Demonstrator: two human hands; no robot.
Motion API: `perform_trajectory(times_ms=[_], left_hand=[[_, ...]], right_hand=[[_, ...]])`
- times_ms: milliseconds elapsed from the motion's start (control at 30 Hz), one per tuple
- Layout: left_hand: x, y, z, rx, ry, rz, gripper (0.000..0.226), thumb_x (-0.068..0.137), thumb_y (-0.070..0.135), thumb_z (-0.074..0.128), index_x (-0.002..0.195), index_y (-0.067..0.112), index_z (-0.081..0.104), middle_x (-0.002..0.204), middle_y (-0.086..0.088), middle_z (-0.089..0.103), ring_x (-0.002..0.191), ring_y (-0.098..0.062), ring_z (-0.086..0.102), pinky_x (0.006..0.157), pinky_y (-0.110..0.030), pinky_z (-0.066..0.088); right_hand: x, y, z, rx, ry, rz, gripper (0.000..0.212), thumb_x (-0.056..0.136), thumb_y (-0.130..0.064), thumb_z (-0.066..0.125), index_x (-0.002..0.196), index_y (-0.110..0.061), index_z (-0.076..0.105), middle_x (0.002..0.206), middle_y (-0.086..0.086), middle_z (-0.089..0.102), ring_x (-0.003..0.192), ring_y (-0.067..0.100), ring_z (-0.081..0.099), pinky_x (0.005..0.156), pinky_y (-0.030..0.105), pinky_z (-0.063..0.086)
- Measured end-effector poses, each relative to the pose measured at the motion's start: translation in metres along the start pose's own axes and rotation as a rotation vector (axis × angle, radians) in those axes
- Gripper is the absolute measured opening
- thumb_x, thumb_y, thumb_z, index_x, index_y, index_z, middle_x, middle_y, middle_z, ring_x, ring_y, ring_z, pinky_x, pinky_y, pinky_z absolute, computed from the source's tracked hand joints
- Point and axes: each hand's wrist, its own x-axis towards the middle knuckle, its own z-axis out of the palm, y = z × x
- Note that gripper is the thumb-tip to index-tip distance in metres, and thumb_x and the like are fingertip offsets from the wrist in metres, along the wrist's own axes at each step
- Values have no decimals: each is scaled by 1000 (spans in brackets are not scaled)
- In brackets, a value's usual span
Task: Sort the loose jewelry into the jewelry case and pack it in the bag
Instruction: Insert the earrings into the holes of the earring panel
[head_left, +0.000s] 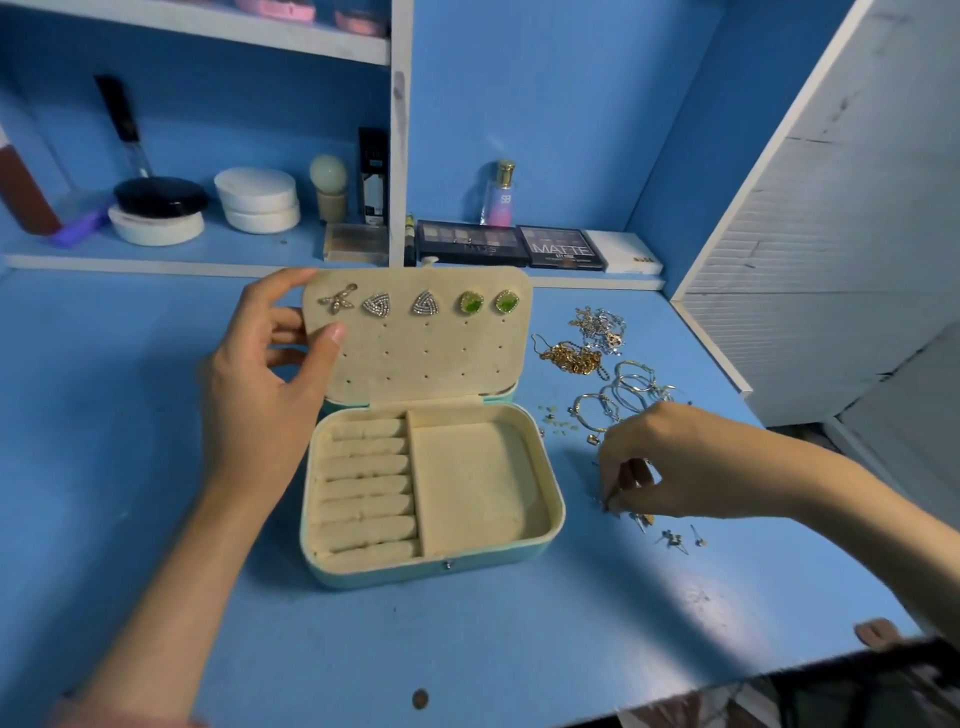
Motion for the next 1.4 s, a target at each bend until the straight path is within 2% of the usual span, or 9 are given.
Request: perform_trajectory(times_ms=[100,267,400,633,733,833,967,1133,1400], left_hand=[[0,1,0,4,2,3,40,87,26,63,111,53,46,93,17,61,84,-11,64,75,-29,55],[1,0,0,0,5,-16,39,87,25,63,110,53,48,92,12,63,83,-10,63,76,-26,54],[0,0,0,-8,-4,-31,38,87,21,62,117,40,52,91,12,63,81,-8,63,76,-20,53],[-1,1,-2,13,-13,-46,41,87,11,55,121,36,53,87,22,61,82,-2,60,77,-17,50],[-1,1,-2,12,-20,-57,41,88,11,53,121,36,54,90,17,62,84,-4,60,78,-18,50],[-2,3,-3,-1,-28,-57,39,89,11,52,119,35,57,90,15,63,83,-3,60,76,-14,47],[-2,9,-5,-39,-35,-72,40,90,11,50,115,41,53,88,19,62,80,1,58,72,-6,41],[-2,13,-6,-62,-45,-65,41,90,8,48,114,42,51,88,19,60,79,5,56,72,-4,38],[-2,15,-6,-77,-57,-66,39,90,7,49,117,35,53,92,17,63,83,4,59,74,-4,39]], right_hand=[[2,-5,-8,121,113,-66,5,81,-15,67,78,-19,68,73,-13,66,71,0,60,63,11,43],[15,-23,-17,270,263,-160,10,80,-6,68,79,-16,67,71,-10,67,66,4,60,63,14,47],[35,-40,-17,334,337,-213,6,80,-13,73,84,-17,74,74,-15,66,67,5,61,66,13,47],[74,-77,-7,303,418,-379,18,80,0,67,94,-9,74,82,1,65,75,9,58,68,7,43],[88,-90,-2,276,485,-440,17,79,-6,63,92,-8,74,79,4,66,71,12,56,68,15,44],[100,-100,1,267,622,-412,15,79,-12,61,83,-5,73,69,7,64,67,15,51,65,28,42],[110,-108,3,277,784,-310,15,78,-21,62,81,-15,75,64,0,64,60,10,47,60,26,40],[116,-117,3,244,838,-242,16,80,-19,59,85,-21,74,69,-1,67,61,21,58,56,34,50],[117,-123,2,186,846,-133,14,86,-24,60,87,-19,73,68,0,67,64,27,59,56,36,46]])
